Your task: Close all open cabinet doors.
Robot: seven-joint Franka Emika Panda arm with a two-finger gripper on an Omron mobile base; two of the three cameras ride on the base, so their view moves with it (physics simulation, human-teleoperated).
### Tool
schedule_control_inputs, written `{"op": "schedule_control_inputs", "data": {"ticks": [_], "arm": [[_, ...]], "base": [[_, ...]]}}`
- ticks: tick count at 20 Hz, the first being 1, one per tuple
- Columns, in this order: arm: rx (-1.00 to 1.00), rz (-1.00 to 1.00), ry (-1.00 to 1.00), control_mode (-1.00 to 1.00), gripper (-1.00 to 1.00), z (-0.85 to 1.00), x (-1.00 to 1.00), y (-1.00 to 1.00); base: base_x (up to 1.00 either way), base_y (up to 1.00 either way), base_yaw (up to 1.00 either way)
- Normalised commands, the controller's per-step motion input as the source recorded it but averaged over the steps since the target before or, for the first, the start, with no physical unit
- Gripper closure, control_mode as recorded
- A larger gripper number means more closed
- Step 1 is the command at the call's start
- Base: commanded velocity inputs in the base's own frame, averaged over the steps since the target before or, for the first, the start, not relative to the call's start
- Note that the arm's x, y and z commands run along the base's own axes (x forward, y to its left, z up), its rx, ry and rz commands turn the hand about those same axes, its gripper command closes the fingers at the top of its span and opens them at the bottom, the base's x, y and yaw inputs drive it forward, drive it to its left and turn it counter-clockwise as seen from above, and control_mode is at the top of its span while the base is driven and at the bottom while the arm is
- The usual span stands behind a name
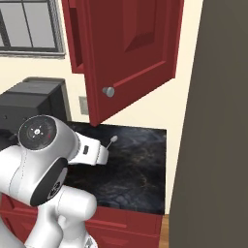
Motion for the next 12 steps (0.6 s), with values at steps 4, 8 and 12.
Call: {"op": "schedule_control_inputs", "data": {"ticks": [4, 8, 12], "arm": [[0.0, 0.0, -0.02, -1.0, -1.0, 0.03, 0.0, -0.07], [0.0, 0.0, -0.11, -1.0, -1.0, 0.1, -0.01, -0.22], [0.0, 0.0, -0.13, -1.0, -1.0, 0.03, 0.0, -0.21]], "base": [[0.0, 0.0, 0.0], [0.0, 0.0, 0.0], [0.0, 0.0, 0.0]]}}
